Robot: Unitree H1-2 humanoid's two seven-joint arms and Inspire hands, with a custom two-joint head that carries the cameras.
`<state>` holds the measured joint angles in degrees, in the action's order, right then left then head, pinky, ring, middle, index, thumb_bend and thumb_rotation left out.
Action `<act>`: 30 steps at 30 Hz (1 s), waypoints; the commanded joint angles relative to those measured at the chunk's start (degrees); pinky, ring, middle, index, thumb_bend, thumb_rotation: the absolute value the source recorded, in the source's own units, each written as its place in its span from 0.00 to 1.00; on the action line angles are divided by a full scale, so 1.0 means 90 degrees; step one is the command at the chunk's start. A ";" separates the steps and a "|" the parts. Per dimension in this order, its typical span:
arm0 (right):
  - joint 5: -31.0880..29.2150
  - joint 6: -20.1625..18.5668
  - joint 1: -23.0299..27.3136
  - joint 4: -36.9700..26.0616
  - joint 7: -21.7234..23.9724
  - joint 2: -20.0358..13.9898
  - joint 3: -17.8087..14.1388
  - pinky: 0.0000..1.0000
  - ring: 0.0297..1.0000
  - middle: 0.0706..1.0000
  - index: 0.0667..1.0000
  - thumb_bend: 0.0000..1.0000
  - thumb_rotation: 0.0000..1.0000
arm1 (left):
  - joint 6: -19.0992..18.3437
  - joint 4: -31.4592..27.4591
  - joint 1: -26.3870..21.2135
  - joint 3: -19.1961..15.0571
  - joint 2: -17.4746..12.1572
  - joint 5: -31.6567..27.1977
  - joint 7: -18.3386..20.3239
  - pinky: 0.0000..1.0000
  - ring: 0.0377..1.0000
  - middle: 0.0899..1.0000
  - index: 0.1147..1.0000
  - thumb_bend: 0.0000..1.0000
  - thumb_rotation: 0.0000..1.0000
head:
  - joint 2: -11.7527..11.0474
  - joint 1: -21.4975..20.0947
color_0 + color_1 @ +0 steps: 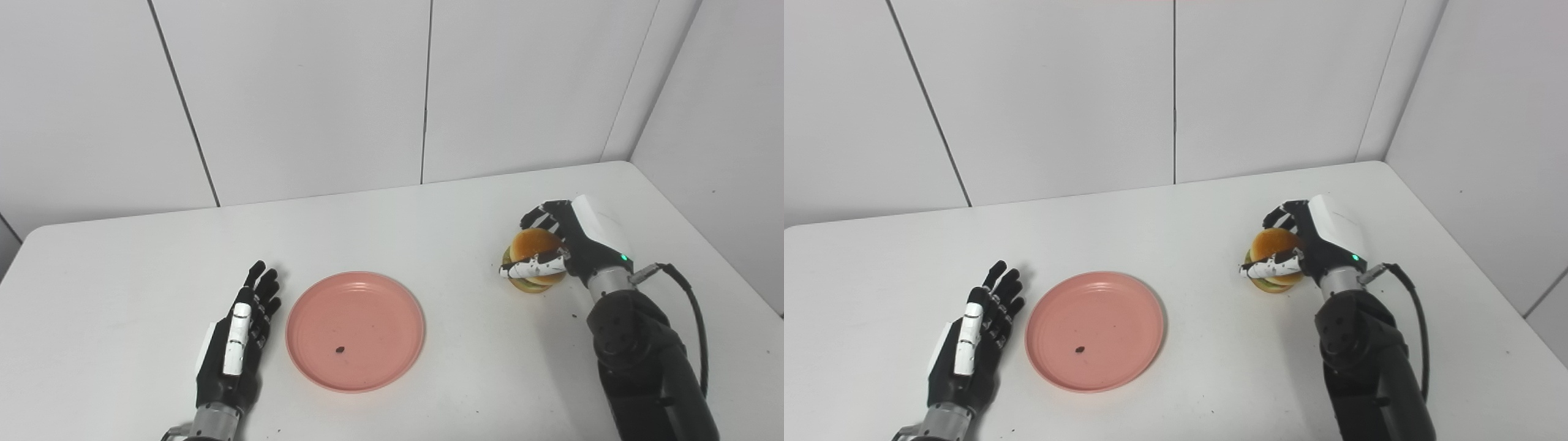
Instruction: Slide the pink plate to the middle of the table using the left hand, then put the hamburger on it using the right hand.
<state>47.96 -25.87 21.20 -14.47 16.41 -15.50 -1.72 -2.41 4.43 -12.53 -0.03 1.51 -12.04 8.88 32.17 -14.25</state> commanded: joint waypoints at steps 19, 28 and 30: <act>-0.1337 0.0995 0.0355 -0.0408 -0.0235 -0.0122 0.0924 0.23 0.31 0.38 0.50 0.51 0.00 | -0.0060 -0.0074 0.0124 0.0433 0.0412 0.0678 -0.0415 1.00 1.00 0.99 0.98 0.64 1.00 | -0.0033 0.1081; -0.1459 0.1153 0.0680 -0.0298 0.0148 -0.0177 0.1605 0.20 0.26 0.43 0.45 0.52 0.00 | 0.0024 -0.0096 0.0147 0.0623 0.0409 0.1084 -0.0543 1.00 0.99 0.98 0.99 0.67 1.00 | -0.0015 0.1401; -0.1443 0.1211 0.0758 -0.0246 0.0210 -0.0148 0.1787 0.25 0.31 0.40 0.48 0.52 0.00 | -0.0007 -0.0110 0.0142 0.0634 0.0425 0.1136 -0.0579 1.00 0.99 0.98 0.98 0.67 1.00 | -0.0014 0.1433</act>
<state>34.94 -18.20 25.48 -16.25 18.39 -16.47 14.01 -1.51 4.05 -12.01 5.32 4.87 -2.49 4.21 32.17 -1.58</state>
